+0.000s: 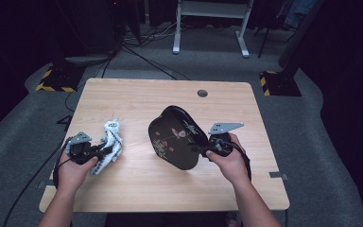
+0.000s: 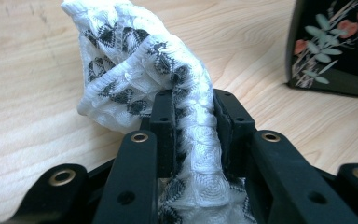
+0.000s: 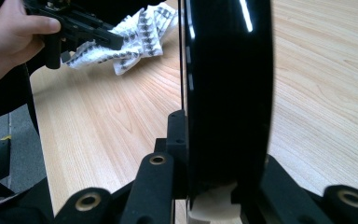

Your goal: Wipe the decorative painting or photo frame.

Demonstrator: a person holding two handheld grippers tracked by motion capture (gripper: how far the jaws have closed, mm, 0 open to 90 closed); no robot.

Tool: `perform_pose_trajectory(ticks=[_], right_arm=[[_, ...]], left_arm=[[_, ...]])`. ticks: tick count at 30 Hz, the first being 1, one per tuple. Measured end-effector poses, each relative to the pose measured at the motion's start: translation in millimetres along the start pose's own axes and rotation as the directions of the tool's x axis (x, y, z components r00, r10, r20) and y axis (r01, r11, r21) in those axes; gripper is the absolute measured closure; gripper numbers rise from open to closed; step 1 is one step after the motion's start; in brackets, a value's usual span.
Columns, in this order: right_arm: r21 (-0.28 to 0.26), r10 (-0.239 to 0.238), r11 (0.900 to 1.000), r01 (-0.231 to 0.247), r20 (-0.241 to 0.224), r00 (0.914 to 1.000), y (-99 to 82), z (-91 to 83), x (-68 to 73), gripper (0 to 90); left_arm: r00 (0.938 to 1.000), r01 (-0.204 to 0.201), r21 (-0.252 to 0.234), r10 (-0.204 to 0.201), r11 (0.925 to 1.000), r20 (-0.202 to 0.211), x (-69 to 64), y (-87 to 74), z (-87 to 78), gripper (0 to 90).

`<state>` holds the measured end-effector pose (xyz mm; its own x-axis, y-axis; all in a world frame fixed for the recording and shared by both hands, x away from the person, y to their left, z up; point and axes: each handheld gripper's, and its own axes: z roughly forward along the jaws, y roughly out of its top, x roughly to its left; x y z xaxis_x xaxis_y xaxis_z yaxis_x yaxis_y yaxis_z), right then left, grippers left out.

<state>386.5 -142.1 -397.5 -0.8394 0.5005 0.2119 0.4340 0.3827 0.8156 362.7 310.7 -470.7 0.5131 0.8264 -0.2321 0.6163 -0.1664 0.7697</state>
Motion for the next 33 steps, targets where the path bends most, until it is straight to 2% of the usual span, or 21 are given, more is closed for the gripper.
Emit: perform_pose_trajectory(ticks=[3,5,6,7,8,10,14,19,21,24,26,28,30,33], right_arm=[[0.0,-0.001,1.0,0.001,0.001,1.0,0.0,0.0,0.1,80.6],[0.0,-0.003,1.0,0.003,0.001,1.0,0.0,0.0,0.2,80.6],[0.0,-0.003,1.0,0.003,0.002,1.0,0.0,0.0,0.3,80.6],[0.0,-0.003,1.0,0.003,0.002,1.0,0.0,0.0,0.3,80.6],[0.0,-0.003,1.0,0.003,0.002,1.0,0.0,0.0,0.3,80.5],[-0.001,0.0,1.0,0.0,0.002,1.0,-0.1,-0.1,0.4,80.4],[0.001,-0.001,1.0,0.001,0.008,1.0,0.4,-0.7,1.1,80.0],[-0.02,0.004,0.9998,-0.003,0.025,0.9997,2.2,-5.9,2.7,73.2],[-0.025,0.003,0.9997,-0.002,0.036,0.9993,3.2,-8.6,3.6,68.3],[-0.055,0.008,0.9985,-0.006,0.05,0.9987,4.2,-13.9,5.7,58.5],[-0.068,0.014,0.9977,-0.01,0.056,0.9983,4.1,-16.7,7.1,55.9],[-0.074,0.014,0.9972,-0.009,0.058,0.9982,4.0,-17.9,7.9,54.6],[-0.086,0.013,0.9963,-0.007,0.069,0.9975,4.3,-22.3,11.4,51.7],[-0.096,0.009,0.9953,0.0,0.091,0.9958,4.4,-27.8,15.5,49.1]], left_arm=[[0.9996,-0.001,0.014,0.001,0.9999,-0.028,5.3,-2.5,1.3,66.1],[0.9983,-0.002,0.001,0.002,1.0,-0.057,5.4,-2.4,1.7,55.8],[0.9969,0.012,-0.013,-0.013,0.9998,-0.078,4.8,-1.6,1.0,45.2],[0.9969,0.012,-0.013,-0.013,0.9998,-0.078,4.8,-1.6,1.0,40.5],[0.9966,0.018,-0.031,-0.02,0.9994,-0.08,4.4,-0.9,0.3,40.5],[0.9967,0.026,-0.07,-0.031,0.9972,-0.075,3.0,1.0,-3.5,33.7],[0.9968,0.019,-0.122,-0.028,0.9924,-0.075,-3.7,8.3,-13.4,30.0],[0.9985,-0.022,-0.16,0.014,0.9868,-0.052,-24.0,22.5,-24.2,28.6],[0.9989,-0.039,-0.159,0.034,0.9864,-0.031,-37.2,29.5,-27.4,27.7],[0.9967,-0.078,-0.148,0.074,0.986,-0.035,-58.3,39.7,-32.0,26.3],[0.9954,-0.095,-0.143,0.092,0.9851,-0.027,-70.8,44.7,-33.0,25.0],[0.9949,-0.101,-0.143,0.099,0.9846,-0.02,-74.1,45.9,-32.7,23.4],[0.9941,-0.108,-0.136,0.109,0.9848,0.0,-84.5,47.8,-26.8,22.4],[0.9932,-0.113,-0.115,0.115,0.987,0.017,-88.3,47.7,-17.5,21.7]])
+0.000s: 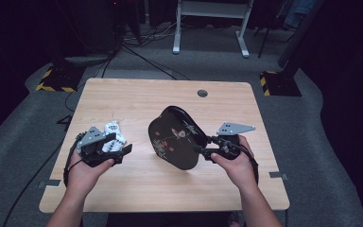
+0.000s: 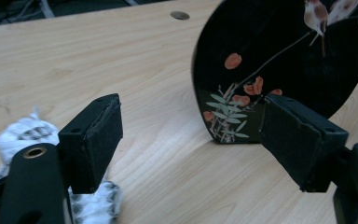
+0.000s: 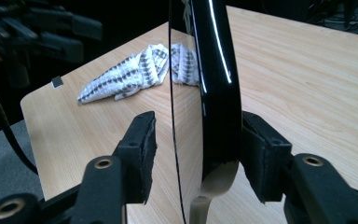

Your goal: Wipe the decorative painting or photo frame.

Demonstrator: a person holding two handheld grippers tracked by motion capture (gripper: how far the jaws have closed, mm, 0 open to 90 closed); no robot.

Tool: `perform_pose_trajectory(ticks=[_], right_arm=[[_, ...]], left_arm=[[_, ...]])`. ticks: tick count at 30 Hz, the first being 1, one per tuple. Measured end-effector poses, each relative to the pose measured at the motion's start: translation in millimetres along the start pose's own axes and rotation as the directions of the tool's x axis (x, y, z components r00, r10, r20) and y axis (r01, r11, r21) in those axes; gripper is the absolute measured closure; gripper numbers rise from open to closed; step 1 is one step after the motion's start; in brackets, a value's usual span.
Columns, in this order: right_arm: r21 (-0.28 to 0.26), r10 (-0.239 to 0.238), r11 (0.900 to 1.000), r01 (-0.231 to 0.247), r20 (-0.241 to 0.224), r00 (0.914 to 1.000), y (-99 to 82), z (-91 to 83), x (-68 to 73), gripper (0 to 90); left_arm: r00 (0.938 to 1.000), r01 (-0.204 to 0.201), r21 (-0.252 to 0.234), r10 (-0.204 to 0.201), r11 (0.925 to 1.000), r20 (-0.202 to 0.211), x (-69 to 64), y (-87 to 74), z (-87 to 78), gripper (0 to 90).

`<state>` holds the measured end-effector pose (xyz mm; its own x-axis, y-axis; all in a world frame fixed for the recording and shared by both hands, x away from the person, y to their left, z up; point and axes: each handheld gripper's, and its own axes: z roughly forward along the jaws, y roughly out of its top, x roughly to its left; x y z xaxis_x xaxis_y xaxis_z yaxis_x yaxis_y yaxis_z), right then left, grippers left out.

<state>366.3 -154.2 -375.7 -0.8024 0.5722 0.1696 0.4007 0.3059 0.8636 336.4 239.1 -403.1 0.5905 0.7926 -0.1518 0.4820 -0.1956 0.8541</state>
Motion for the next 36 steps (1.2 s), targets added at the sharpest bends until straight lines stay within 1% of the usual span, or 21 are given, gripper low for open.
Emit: perform_pose_trajectory(ticks=[2,3,4,5,6,9,12,14,15,16,17,19,20,22,23,24,27,31,33,35,36], right_arm=[[-0.003,0.004,1.0,-0.004,0.009,0.9999,0.2,-3.7,1.9,47.1],[-0.003,0.004,1.0,-0.004,0.009,0.9999,0.2,-3.7,1.9,47.1],[0.001,-0.003,1.0,0.003,0.032,0.9995,0.3,-7.2,3.8,46.3],[0.001,-0.003,1.0,0.003,0.032,0.9995,0.3,-7.2,3.8,46.3],[-0.001,0.001,1.0,-0.001,0.041,0.9992,0.0,-8.4,4.7,46.2],[0.006,0.002,1.0,-0.002,0.061,0.9981,-1.7,-12.3,6.1,46.3],[0.007,0.012,0.9999,-0.012,0.074,0.9972,-3.7,-15.8,7.3,48.1],[0.006,0.015,0.9999,-0.016,0.083,0.9964,-4.9,-18.6,8.3,51.0],[-0.004,0.029,0.9996,-0.029,0.082,0.9962,-5.6,-20.3,9.3,51.6],[-0.005,0.035,0.9994,-0.034,0.086,0.9957,-6.0,-22.5,10.0,52.3],[-0.006,0.032,0.9995,-0.031,0.091,0.9953,-6.3,-23.5,10.1,52.4],[-0.003,0.019,0.9998,-0.019,0.116,0.993,-7.0,-26.1,10.6,52.8],[-0.002,0.015,0.9999,-0.015,0.127,0.9917,-7.3,-27.0,10.9,53.5],[0.006,0.011,0.9999,-0.012,0.142,0.9898,-8.1,-28.1,11.6,55.0],[0.016,0.009,0.9998,-0.011,0.147,0.989,-8.4,-28.6,12.1,55.4],[0.016,0.009,0.9998,-0.011,0.147,0.989,-8.4,-28.6,12.1,55.4],[0.02,0.009,0.9997,-0.012,0.152,0.9883,-8.7,-29.7,13.7,58.2],[0.007,0.006,0.9999,-0.008,0.165,0.9864,-7.6,-29.0,15.8,63.1],[0.004,0.007,1.0,-0.008,0.161,0.9869,-7.1,-28.6,16.7,65.9],[0.003,0.005,1.0,-0.006,0.162,0.9868,-6.7,-28.2,16.9,67.5],[0.002,0.003,1.0,-0.004,0.164,0.9865,-6.5,-28.0,16.9,69.0]], left_arm=[[0.9999,0.006,0.019,-0.007,0.9998,0.015,-3.1,-0.7,8.2,21.7],[0.9999,0.006,0.019,-0.007,0.9998,0.015,-3.1,-0.7,8.2,21.8],[0.9996,-0.011,0.031,0.01,0.9995,0.025,-7.5,-0.4,16.2,21.7],[0.9996,-0.011,0.031,0.01,0.9995,0.025,-7.5,-0.4,16.2,21.6],[0.9994,-0.016,0.032,0.015,0.9994,0.032,-10.3,0.1,20.7,21.6],[0.9978,-0.017,0.042,0.014,0.999,0.064,-14.6,1.2,34.5,20.4],[0.9965,-0.011,0.054,0.007,0.9985,0.083,-14.7,0.7,49.9,19.9],[0.9963,-0.008,0.064,0.003,0.9979,0.086,-12.0,-0.3,61.7,20.1],[0.9963,-0.008,0.064,0.003,0.9979,0.086,-12.0,-0.3,61.7,20.6],[0.9962,-0.004,0.069,-0.002,0.9976,0.087,-9.5,-2.2,71.5,21.0],[0.9964,0.003,0.065,-0.009,0.9979,0.085,-8.1,-3.4,76.0,21.2],[0.9963,0.016,0.063,-0.022,0.9979,0.083,-5.6,-5.0,83.6,21.2],[0.9967,0.018,0.058,-0.023,0.9981,0.078,-4.4,-5.5,86.3,21.2],[0.996,0.037,0.053,-0.041,0.9979,0.079,-2.3,-7.1,92.9,21.2],[0.995,0.043,0.055,-0.047,0.9976,0.088,-1.3,-7.9,96.0,21.2],[0.995,0.043,0.055,-0.047,0.9976,0.088,-1.3,-7.9,96.0,20.9],[0.9935,0.055,0.051,-0.06,0.9972,0.097,0.8,-9.0,103.0,20.8],[0.9899,0.069,0.05,-0.074,0.9964,0.121,0.8,-9.9,111.6,21.6],[0.9883,0.063,0.052,-0.069,0.9966,0.136,-0.1,-10.5,114.6,21.6],[0.9849,0.051,0.05,-0.059,0.9974,0.163,-0.1,-11.2,117.7,20.7],[0.9813,0.057,0.051,-0.066,0.997,0.181,-0.8,-11.8,119.5,20.2]])
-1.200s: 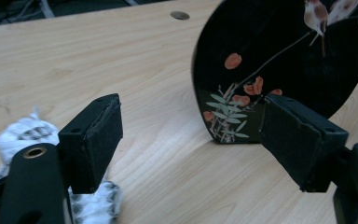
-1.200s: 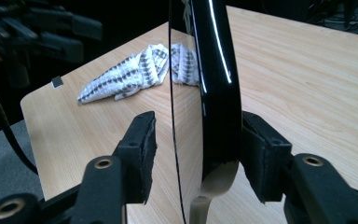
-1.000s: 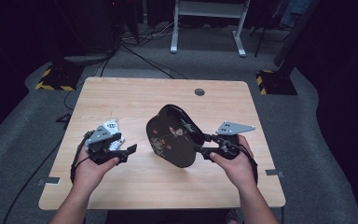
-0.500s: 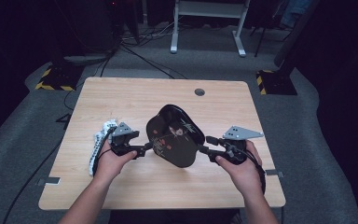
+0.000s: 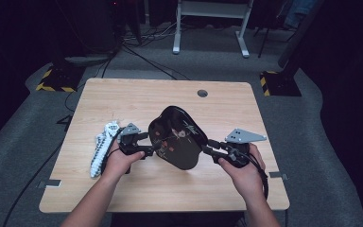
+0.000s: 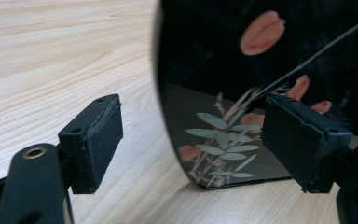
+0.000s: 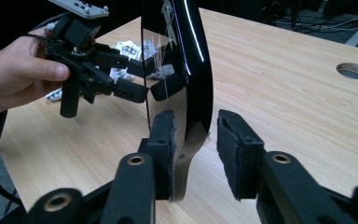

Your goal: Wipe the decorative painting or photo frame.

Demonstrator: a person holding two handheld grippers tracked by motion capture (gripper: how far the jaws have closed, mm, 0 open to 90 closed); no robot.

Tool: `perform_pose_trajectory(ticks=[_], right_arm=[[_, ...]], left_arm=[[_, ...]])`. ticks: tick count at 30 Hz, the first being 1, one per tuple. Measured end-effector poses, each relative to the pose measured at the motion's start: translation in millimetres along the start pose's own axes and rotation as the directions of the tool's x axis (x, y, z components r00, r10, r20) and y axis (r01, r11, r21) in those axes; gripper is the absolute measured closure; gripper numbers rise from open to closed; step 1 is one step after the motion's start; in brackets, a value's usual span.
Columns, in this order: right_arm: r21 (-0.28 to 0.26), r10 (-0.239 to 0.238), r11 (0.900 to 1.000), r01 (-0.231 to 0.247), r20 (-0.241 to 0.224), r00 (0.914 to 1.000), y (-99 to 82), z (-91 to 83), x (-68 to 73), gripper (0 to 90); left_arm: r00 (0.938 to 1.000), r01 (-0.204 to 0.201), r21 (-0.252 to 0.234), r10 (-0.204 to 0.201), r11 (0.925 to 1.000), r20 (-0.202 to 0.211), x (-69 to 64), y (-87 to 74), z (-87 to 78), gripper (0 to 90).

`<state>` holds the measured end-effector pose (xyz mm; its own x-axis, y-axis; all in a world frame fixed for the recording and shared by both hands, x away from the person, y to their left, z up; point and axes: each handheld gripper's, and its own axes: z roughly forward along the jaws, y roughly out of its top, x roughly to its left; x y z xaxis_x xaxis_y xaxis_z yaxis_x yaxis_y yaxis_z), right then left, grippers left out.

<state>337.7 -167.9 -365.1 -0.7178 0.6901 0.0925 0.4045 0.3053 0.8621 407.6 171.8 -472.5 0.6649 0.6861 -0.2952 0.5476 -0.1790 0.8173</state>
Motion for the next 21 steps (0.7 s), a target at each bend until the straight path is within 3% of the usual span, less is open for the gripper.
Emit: perform_pose_trajectory(ticks=[7,14,21], right_arm=[[0.005,-0.005,1.0,0.005,0.006,1.0,0.7,1.2,1.4,75.8],[0.006,-0.005,1.0,0.005,0.014,0.9999,1.6,2.6,3.3,77.0],[0.009,0.0,1.0,0.0,0.027,0.9996,2.3,3.0,3.8,76.8]], left_arm=[[0.9978,-0.025,0.007,0.024,0.9997,0.061,-0.2,-2.7,9.6,18.7],[0.9956,-0.079,0.022,0.078,0.9966,0.051,-7.6,-2.6,13.7,17.7],[0.9974,-0.052,0.041,0.05,0.9978,0.052,-7.2,-0.5,10.4,21.6]])
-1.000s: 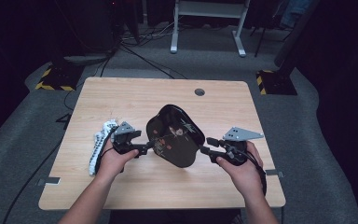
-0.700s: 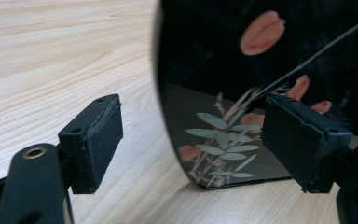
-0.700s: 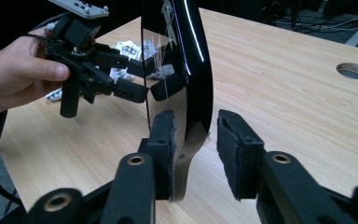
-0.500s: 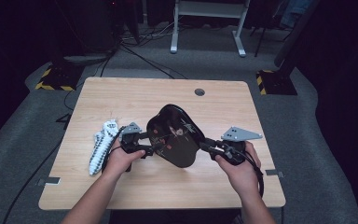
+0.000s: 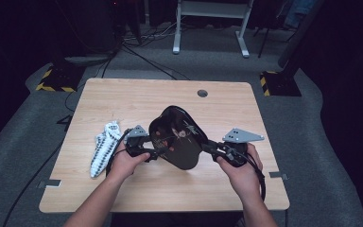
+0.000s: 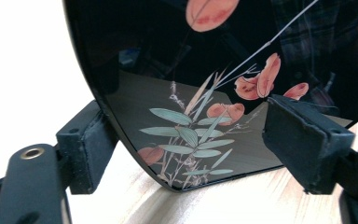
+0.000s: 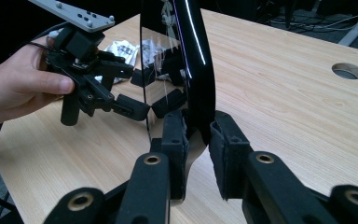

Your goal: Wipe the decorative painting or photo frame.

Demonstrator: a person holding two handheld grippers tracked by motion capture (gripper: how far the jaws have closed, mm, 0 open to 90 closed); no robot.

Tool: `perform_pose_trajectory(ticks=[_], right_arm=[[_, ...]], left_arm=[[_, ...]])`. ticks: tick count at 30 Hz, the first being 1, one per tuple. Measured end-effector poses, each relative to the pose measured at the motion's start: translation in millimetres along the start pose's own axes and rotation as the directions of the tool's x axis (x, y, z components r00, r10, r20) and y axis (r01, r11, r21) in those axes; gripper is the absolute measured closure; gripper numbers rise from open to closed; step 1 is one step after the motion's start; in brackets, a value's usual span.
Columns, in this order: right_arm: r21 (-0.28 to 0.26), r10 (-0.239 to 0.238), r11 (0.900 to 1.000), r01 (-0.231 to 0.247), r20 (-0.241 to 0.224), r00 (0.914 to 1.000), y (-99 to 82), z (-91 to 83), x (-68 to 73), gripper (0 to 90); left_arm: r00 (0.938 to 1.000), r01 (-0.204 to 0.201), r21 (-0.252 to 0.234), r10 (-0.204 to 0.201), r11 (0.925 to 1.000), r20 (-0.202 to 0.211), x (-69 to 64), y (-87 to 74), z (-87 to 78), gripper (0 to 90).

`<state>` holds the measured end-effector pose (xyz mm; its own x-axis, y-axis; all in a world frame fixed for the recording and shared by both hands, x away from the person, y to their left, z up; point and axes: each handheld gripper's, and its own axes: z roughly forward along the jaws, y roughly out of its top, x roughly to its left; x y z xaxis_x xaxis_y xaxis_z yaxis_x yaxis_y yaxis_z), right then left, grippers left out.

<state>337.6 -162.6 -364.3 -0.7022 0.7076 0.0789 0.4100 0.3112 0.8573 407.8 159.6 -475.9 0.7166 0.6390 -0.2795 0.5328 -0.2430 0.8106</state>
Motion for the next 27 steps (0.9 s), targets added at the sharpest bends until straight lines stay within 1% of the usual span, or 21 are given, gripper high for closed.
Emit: perform_pose_trajectory(ticks=[3,5,7,9,10,13,16,18,19,21,23,27], right_arm=[[0.002,0.007,1.0,-0.007,0.005,1.0,0.3,0.1,0.0,76.6],[0.003,0.016,0.9999,-0.016,0.007,0.9999,1.0,0.2,-0.1,76.5],[-0.003,0.032,0.9995,-0.032,0.005,0.9995,2.2,0.9,0.8,76.3],[-0.003,0.033,0.9994,-0.033,0.006,0.9994,2.5,1.2,0.8,76.2],[-0.001,0.037,0.9993,-0.037,0.006,0.9993,2.9,1.3,0.9,76.0],[0.004,0.053,0.9986,-0.053,0.018,0.9985,5.1,1.3,2.0,75.1],[0.008,0.077,0.997,-0.077,0.016,0.9969,6.2,2.1,1.1,75.0],[0.009,0.083,0.9965,-0.083,0.011,0.9965,7.0,2.8,-0.4,75.0],[0.008,0.08,0.9967,-0.08,0.012,0.9967,7.6,3.2,-1.0,74.9],[0.005,0.073,0.9973,-0.073,0.013,0.9973,9.7,4.1,-1.8,74.5],[0.002,0.059,0.9982,-0.059,0.019,0.9981,13.7,4.6,-2.4,74.1],[-0.003,0.027,0.9996,-0.027,0.03,0.9992,24.7,6.0,-6.0,73.3]], left_arm=[[1.0,0.008,0.006,-0.008,1.0,-0.004,-0.6,0.7,-0.7,22.7],[0.9999,0.017,0.014,-0.017,0.9998,0.001,-0.1,1.0,-1.4,23.6],[0.9995,0.029,0.022,-0.029,0.9993,-0.008,-0.7,1.7,-2.4,24.1],[0.9993,0.037,0.026,-0.037,0.999,-0.009,-1.1,2.0,-2.9,24.8],[0.9987,0.051,0.033,-0.051,0.9982,-0.009,-1.2,2.7,-4.1,24.8],[0.9974,0.072,0.034,-0.071,0.9968,-0.009,-0.7,3.1,-6.2,28.6],[0.997,0.077,0.039,-0.076,0.9963,-0.016,-0.9,3.7,-7.2,29.0],[0.9962,0.085,0.041,-0.084,0.9955,-0.024,-1.7,4.3,-8.3,29.1],[0.9962,0.082,0.038,-0.081,0.9959,-0.031,-1.6,4.8,-9.2,29.3],[0.9949,0.094,0.026,-0.093,0.9952,-0.038,-2.0,5.8,-11.7,30.5],[0.9941,0.098,0.006,-0.098,0.9952,-0.047,-2.5,7.5,-15.0,31.8],[0.9913,0.103,-0.033,-0.105,0.9941,-0.079,-4.6,12.0,-22.2,34.1]])
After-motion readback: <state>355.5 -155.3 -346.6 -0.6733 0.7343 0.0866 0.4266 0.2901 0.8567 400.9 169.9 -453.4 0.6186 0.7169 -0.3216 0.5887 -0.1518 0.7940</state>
